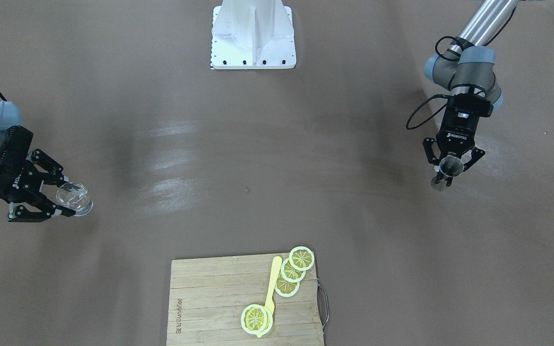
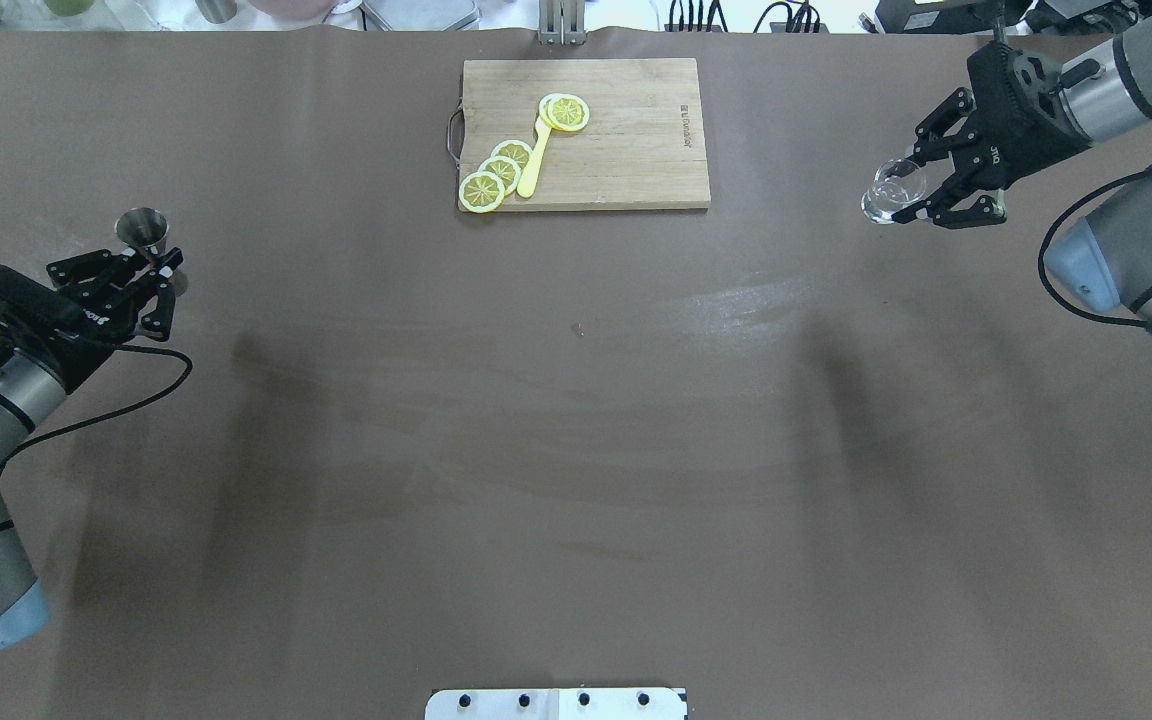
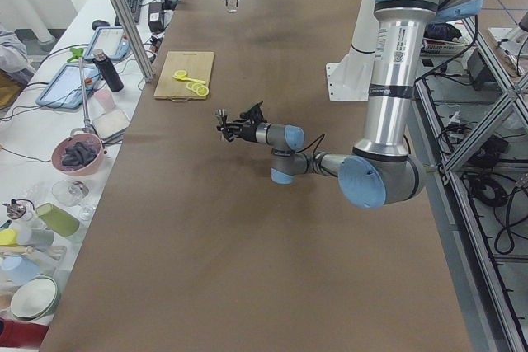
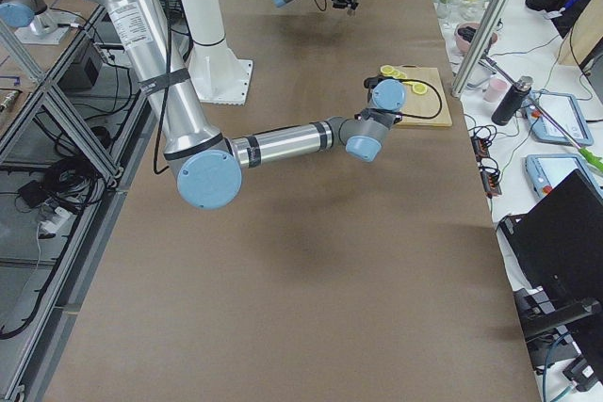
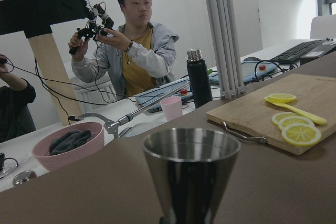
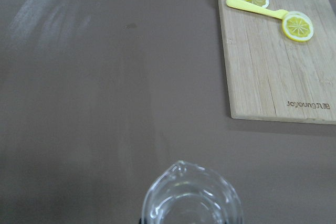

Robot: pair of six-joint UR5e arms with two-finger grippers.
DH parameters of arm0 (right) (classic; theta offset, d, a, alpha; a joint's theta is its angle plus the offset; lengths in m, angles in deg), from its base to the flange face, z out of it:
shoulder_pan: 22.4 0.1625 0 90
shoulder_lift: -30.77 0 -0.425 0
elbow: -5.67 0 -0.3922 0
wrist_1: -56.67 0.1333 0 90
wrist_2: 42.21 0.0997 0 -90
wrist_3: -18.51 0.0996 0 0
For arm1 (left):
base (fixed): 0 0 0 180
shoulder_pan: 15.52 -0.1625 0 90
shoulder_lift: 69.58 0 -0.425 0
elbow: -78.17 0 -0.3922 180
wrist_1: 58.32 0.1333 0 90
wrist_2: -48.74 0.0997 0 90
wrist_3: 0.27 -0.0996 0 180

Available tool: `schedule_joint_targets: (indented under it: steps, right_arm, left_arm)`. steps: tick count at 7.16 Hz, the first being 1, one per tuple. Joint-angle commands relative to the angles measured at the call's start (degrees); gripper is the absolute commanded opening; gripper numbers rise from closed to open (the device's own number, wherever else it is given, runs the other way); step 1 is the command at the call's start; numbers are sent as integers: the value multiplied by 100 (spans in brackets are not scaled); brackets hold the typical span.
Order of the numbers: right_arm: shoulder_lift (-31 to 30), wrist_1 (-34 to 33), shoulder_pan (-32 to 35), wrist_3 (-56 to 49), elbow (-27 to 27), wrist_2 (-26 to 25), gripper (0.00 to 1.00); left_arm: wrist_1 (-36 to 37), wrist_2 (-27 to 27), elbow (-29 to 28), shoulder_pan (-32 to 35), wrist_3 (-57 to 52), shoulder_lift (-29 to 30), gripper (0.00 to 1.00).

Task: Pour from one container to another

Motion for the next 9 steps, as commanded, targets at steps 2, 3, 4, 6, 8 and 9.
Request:
schedule_joint_targets:
  steps: [2,3,4,6,8,9]
  right_arm:
    - [-11,1089,-313,435,-480,-122,0]
    - [-98,1597,-514,732,-602,-401,0]
    - [-82,1897,-664,796,-804,-656,0]
    - [-212,1996,-894,911,-806,-816,0]
    - [-554,2355,-912,911,-814,-843,0]
    - [-643,2453,-912,911,-832,-826,0]
  left_arm:
    - [27,1491,7,-761,910,-420,0]
    - [88,1809,16,-992,1494,-569,0]
    - [297,1969,16,-1020,1770,-657,0]
    - [700,2058,77,-1029,2270,-807,0]
    - [1816,2295,357,-1038,3421,-825,0]
    - [1846,2296,385,-1038,3442,-825,0]
